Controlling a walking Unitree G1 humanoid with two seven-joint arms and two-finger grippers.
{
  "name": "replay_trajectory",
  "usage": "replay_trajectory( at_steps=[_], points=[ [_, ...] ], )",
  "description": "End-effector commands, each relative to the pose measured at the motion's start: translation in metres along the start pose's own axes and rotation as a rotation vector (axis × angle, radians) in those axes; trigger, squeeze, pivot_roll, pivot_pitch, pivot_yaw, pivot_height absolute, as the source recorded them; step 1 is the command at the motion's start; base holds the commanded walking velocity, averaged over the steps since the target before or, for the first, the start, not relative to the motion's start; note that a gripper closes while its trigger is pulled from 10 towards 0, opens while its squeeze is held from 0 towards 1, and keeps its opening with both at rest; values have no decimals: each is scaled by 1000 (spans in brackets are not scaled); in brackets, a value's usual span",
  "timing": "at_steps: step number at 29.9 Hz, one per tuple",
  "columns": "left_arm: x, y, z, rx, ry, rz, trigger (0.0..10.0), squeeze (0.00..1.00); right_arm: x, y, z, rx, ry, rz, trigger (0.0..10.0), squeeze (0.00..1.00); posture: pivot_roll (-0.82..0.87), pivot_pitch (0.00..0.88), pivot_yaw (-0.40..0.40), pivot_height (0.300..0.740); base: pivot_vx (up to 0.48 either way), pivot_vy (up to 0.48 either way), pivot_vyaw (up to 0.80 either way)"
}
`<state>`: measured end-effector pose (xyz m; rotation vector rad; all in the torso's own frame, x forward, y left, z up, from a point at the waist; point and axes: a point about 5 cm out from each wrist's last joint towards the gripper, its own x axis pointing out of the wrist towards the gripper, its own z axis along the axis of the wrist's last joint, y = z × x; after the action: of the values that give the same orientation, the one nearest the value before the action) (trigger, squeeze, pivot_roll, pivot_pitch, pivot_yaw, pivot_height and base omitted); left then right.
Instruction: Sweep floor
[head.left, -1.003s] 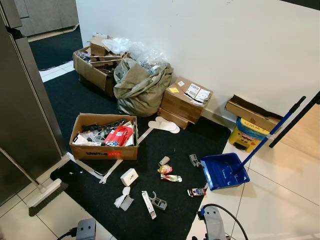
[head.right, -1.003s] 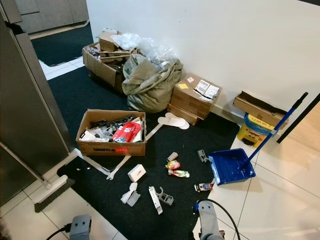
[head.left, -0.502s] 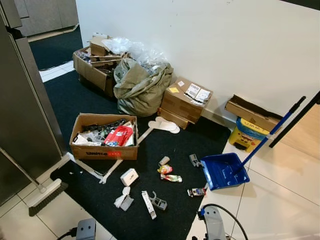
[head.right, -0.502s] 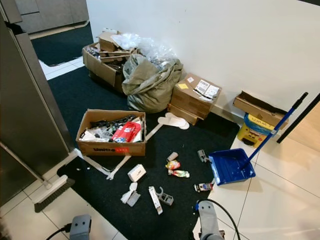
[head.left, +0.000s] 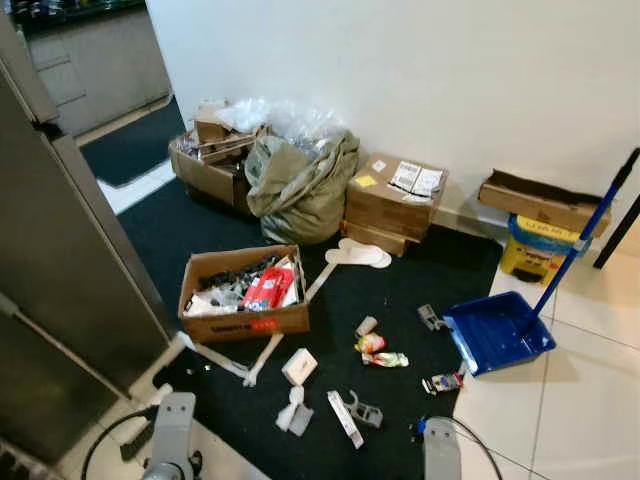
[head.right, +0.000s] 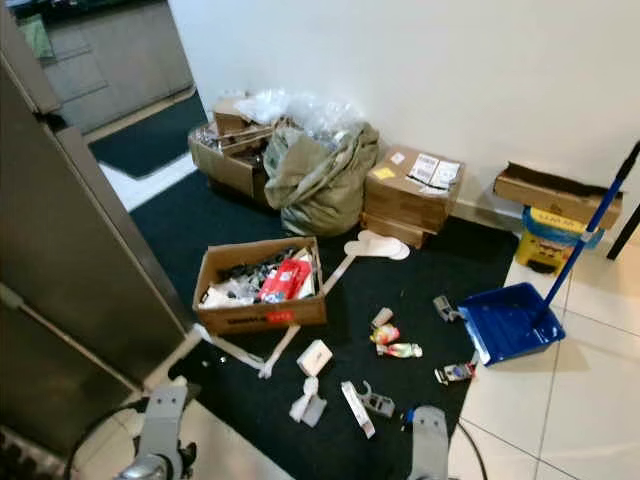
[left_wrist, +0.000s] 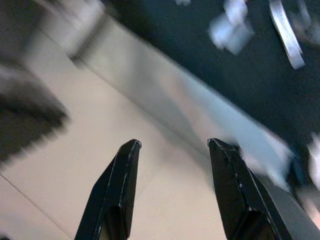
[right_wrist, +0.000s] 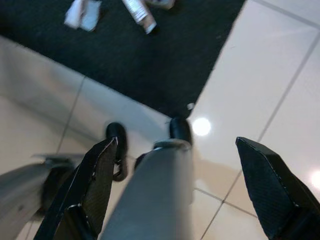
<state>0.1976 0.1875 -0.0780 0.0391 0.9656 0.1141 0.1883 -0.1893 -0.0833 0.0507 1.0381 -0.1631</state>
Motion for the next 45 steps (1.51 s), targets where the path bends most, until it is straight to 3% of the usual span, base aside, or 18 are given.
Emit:
replay_trajectory(
  at_steps=[1,8,12,15,19,21,24,31,35,45],
  points=[
    [-2,0,-14,11,49,-4,10000,0,0,2,0,19,0,2,10000,0,-80,46,70,740,0,0,0],
    [-1,-1,-13,11,48,-4,10000,0,0,1,1,-4,-2,-9,10000,0,-78,46,68,740,0,0,0],
    [-1,1,-10,-3,43,-3,10000,0,0,0,4,-91,-20,-22,10000,0,-77,42,60,740,0,0,0],
    [-1,1,-9,-40,31,1,10000,0,0,-1,17,-217,-64,-17,10000,0,-82,29,20,740,0,0,0],
    [-1,0,-9,-70,26,5,10000,0,0,-7,28,-257,-91,-19,10000,0,-84,24,-9,740,0,0,0],
    [-1,-5,-8,-105,15,1,10000,0,0,-12,37,-300,-105,-18,10000,0,-75,6,-75,740,0,0,0],
    [-1,-7,-8,-117,16,-1,10000,0,0,-14,44,-316,-112,-19,10000,0,-66,0,-101,740,0,0,0],
    [-1,-6,-8,-99,9,-6,10000,0,0,-12,50,-298,-127,-14,10000,0,-55,11,-91,740,0,0,0],
    [-2,-4,-13,-43,5,-17,10000,0,0,-8,53,-250,-147,4,10000,0,-51,21,-77,740,0,0,0],
    [-2,-15,-5,-15,-30,-33,10000,0,0,0,46,-157,-141,98,10000,0,-47,22,-59,740,0,0,0]
  ],
)
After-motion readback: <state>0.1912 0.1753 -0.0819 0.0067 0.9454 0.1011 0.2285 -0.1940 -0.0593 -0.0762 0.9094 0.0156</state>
